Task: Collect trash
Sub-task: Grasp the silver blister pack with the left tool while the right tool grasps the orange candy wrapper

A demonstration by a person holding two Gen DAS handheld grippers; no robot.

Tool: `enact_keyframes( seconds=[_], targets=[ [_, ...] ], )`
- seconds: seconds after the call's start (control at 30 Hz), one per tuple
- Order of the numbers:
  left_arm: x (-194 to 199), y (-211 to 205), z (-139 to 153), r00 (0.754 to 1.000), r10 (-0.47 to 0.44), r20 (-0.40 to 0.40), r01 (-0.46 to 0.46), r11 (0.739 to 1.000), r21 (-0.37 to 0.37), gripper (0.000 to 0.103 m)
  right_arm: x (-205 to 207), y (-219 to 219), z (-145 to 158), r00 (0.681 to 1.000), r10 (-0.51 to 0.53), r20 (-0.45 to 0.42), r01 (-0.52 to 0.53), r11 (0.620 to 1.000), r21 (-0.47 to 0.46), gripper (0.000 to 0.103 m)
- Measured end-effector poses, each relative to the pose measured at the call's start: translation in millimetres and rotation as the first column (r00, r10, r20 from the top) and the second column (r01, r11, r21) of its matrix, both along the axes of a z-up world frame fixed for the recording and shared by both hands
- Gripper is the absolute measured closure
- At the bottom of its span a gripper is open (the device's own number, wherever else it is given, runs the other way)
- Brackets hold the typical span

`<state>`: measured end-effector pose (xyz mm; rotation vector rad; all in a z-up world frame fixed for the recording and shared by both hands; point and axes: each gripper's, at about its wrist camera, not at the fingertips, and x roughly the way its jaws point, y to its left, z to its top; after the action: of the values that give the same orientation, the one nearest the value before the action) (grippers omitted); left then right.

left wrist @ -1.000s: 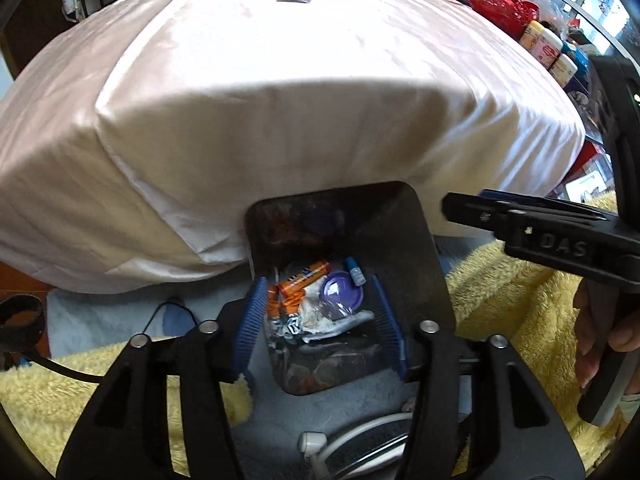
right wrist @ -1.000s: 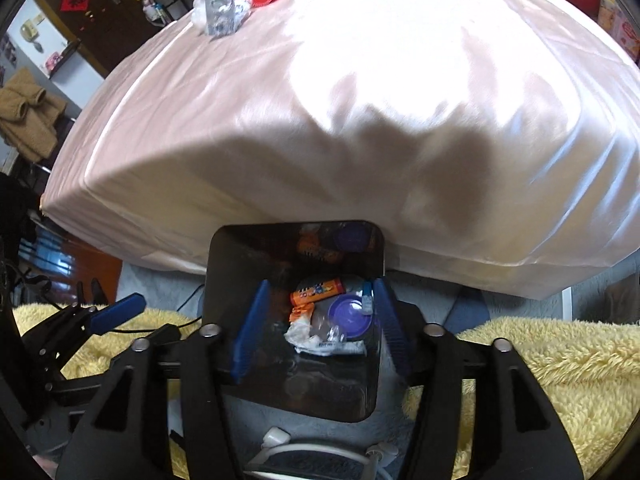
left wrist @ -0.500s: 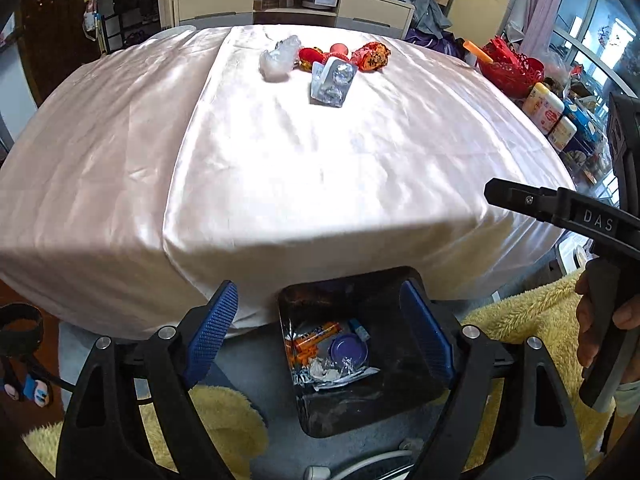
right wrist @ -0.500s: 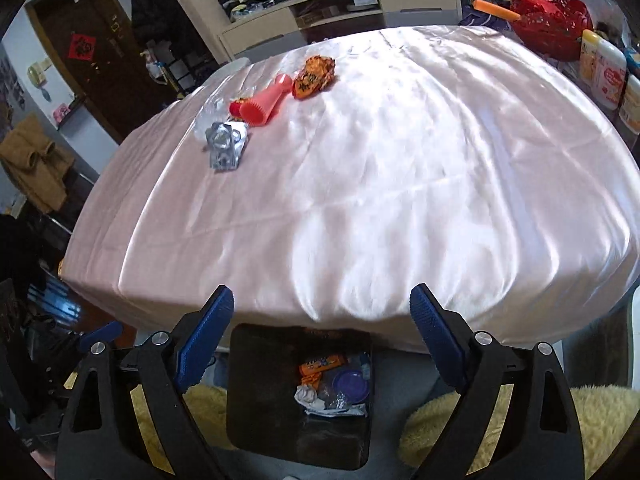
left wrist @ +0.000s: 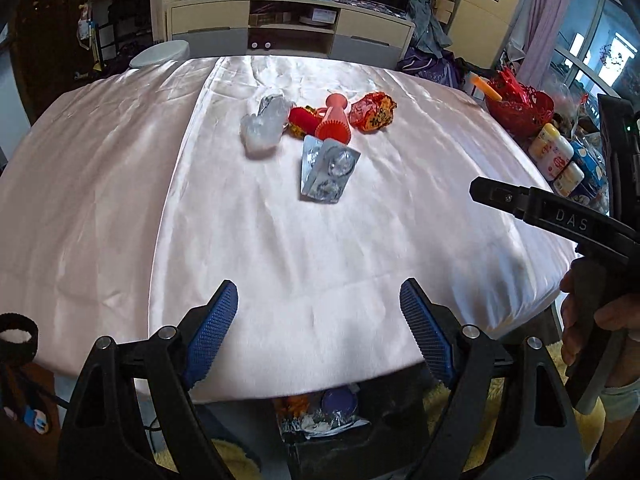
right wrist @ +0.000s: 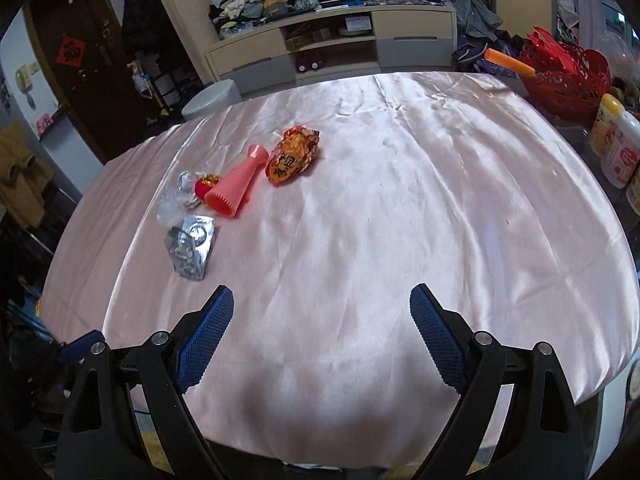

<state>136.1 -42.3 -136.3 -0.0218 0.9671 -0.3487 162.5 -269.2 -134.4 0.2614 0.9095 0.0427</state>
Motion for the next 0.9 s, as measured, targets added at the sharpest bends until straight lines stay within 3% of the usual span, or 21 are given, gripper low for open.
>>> enact_keyframes(
  seconds=[0.43,0.77,0.87,0.9],
  targets=[
    [79,-22,-14,1.000,0.006,-0.016,-0.006,1.000,0.009,0.024,109,-2,-14,0.999,-0.039,-0.015,0.039,0.998,0.046,0.013],
    [113,-33,-29,0.999,-0.024,-0.031,0.025,1.000,0.012,0.028,158,12,-28,0.999,-0.011,-0.034,0.012,1.000,0.016,0.017],
    [119,-35,-34,0.999,-0.025,-0.041,0.025,1.000,0.011,0.040,167,17,-37,0.998,0.016,-0.063,-0.015,1.000,0.022,0.028],
    [121,-36,-36,0.999,-0.026,-0.045,0.026,1.000,0.014,0.049,167,19,-40,0.997,0.028,-0.067,-0.026,0.999,0.027,0.032]
  ],
)
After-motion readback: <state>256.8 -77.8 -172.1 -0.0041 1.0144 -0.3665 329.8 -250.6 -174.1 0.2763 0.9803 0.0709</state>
